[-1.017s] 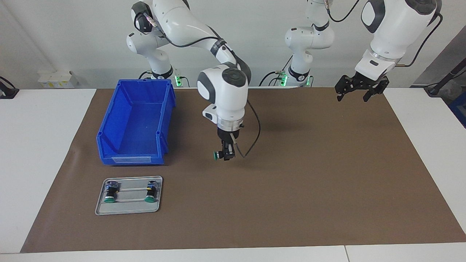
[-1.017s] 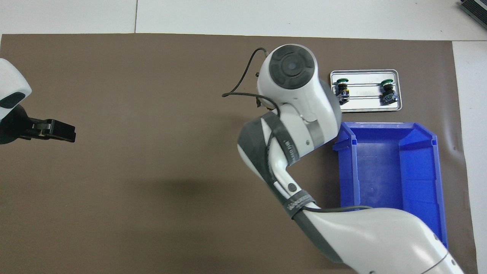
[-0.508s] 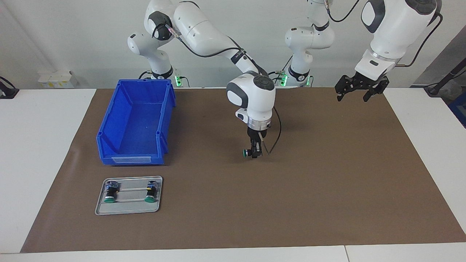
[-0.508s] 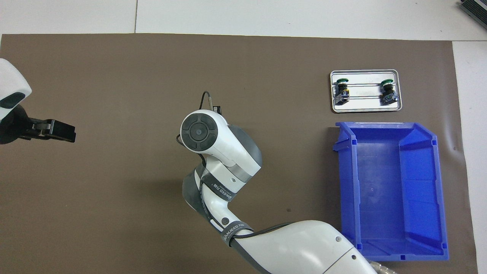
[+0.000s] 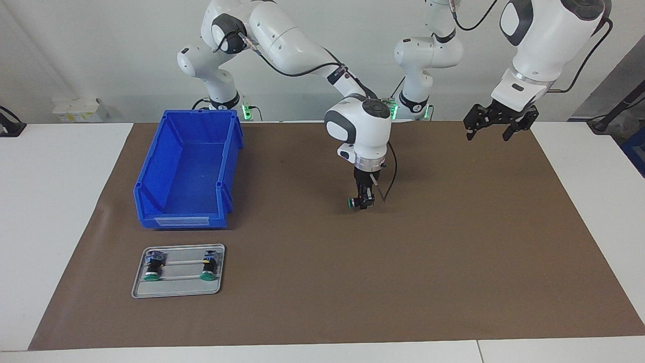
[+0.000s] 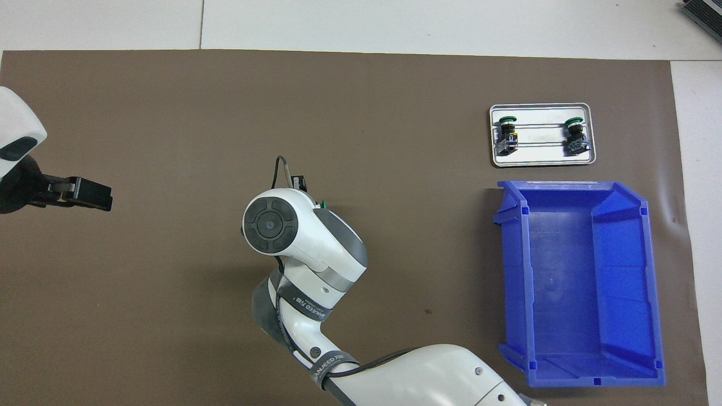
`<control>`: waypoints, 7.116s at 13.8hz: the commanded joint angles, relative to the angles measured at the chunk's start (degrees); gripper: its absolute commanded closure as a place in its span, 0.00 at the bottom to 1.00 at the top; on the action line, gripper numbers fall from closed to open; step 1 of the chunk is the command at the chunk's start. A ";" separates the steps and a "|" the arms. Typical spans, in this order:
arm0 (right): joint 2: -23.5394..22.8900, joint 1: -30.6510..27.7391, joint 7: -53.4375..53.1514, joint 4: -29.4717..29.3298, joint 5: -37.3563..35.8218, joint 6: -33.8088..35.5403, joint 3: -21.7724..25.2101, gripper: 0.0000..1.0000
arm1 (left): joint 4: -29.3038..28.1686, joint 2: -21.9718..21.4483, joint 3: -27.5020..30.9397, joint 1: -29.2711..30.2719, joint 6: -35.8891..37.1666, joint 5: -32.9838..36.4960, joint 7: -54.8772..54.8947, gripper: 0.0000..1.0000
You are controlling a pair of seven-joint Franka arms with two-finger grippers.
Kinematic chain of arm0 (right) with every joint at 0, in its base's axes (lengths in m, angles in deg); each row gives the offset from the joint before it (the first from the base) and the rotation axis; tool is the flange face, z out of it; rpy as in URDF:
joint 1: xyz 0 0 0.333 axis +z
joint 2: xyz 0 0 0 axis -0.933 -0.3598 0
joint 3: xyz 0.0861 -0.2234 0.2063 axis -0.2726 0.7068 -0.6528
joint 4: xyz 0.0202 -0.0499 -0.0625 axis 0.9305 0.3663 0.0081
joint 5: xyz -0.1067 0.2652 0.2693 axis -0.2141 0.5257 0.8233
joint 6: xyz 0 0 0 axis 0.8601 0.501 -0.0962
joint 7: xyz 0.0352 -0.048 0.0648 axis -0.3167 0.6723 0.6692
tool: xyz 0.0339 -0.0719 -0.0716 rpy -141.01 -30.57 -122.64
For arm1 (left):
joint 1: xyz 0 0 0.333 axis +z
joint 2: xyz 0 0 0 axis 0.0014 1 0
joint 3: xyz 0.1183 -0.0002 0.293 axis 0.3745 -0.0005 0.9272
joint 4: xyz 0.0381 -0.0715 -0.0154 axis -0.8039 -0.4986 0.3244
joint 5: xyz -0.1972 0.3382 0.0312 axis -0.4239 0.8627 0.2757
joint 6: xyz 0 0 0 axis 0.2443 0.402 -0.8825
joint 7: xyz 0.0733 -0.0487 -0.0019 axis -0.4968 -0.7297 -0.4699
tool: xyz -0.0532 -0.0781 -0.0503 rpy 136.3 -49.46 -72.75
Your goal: Place and press button with both arms
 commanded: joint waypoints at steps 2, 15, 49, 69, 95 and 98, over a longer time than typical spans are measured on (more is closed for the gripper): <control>1.73 0.34 -1.51 4.32 0.51 -4.35 -0.17 1.00 | -0.79 -1.06 0.00 0.25 0.23 0.02 -0.55 0.00; 8.65 -3.17 8.03 7.74 -1.43 -2.78 -0.08 0.00 | -1.23 -1.33 -0.79 -2.64 -1.51 -0.07 0.06 0.00; 43.04 -45.98 131.44 9.79 4.20 40.90 0.80 0.00 | -12.92 -5.64 -2.64 -28.05 -17.43 -5.34 38.91 0.00; 38.82 -46.78 132.78 4.24 5.87 42.84 0.80 0.00 | -16.00 17.47 -2.55 -25.85 -42.47 -3.67 51.04 0.00; 40.75 -45.28 129.61 8.99 4.11 40.02 0.53 0.00 | -21.00 20.91 -2.55 -26.46 -50.82 -3.23 52.36 0.31; 40.75 -45.19 129.61 8.90 3.67 39.67 0.53 0.00 | -21.27 20.82 -2.55 -26.38 -51.01 -3.32 53.32 0.40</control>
